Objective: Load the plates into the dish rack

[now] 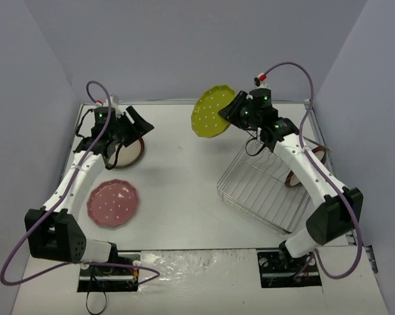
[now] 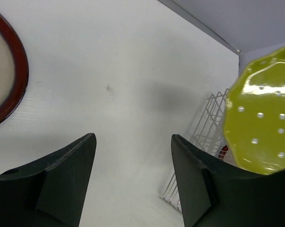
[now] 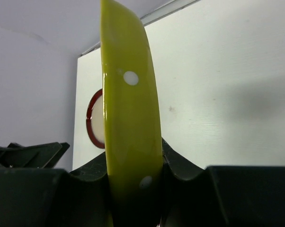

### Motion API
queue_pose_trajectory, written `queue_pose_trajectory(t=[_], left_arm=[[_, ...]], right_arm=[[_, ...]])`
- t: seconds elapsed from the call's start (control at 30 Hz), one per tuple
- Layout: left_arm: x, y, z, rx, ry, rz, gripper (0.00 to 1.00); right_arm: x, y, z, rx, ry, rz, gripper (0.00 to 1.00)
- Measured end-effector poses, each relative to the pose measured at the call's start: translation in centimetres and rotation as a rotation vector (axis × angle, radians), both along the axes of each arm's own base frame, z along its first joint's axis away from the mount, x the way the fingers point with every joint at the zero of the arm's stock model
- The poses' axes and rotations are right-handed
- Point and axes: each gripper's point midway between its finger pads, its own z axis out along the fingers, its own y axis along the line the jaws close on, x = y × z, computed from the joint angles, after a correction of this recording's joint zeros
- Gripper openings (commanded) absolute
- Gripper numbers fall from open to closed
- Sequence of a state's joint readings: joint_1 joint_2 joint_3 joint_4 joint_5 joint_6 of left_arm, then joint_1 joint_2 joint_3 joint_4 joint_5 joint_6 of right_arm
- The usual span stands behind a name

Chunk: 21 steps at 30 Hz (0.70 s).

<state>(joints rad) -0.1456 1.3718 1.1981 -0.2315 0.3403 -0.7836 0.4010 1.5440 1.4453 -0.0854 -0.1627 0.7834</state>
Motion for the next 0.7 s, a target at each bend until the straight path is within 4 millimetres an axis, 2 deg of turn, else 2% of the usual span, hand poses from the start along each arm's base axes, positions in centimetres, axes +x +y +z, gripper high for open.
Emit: queue_pose_trajectory(t=[0.17,0.33,0.57,0.7], left_arm=[[-1.9,0.3,-3.2,0.054,0.072,0.03,0.59],[-2.9,-0.2,-5.2,0.074,0.118,0.022,0.58],[-3.0,-0.4,-4.7,0.069,0.102,0.02,0.58],[-3.0,-0.5,-4.3,0.061,0.093,0.018,0.58]], right_arm=[[-2.6,-4.9,2.2,-0.117,0.002,-0.178,0.0],[-5.5,-9.7,2.5,-0.232,0.041,-0.338,0.0],[-9.9,-15.7,2.1,-0.387,0.114,-0.534,0.0],[-11.2,-18.0,1.8,-0.459,0.147,-0.626,0.0]])
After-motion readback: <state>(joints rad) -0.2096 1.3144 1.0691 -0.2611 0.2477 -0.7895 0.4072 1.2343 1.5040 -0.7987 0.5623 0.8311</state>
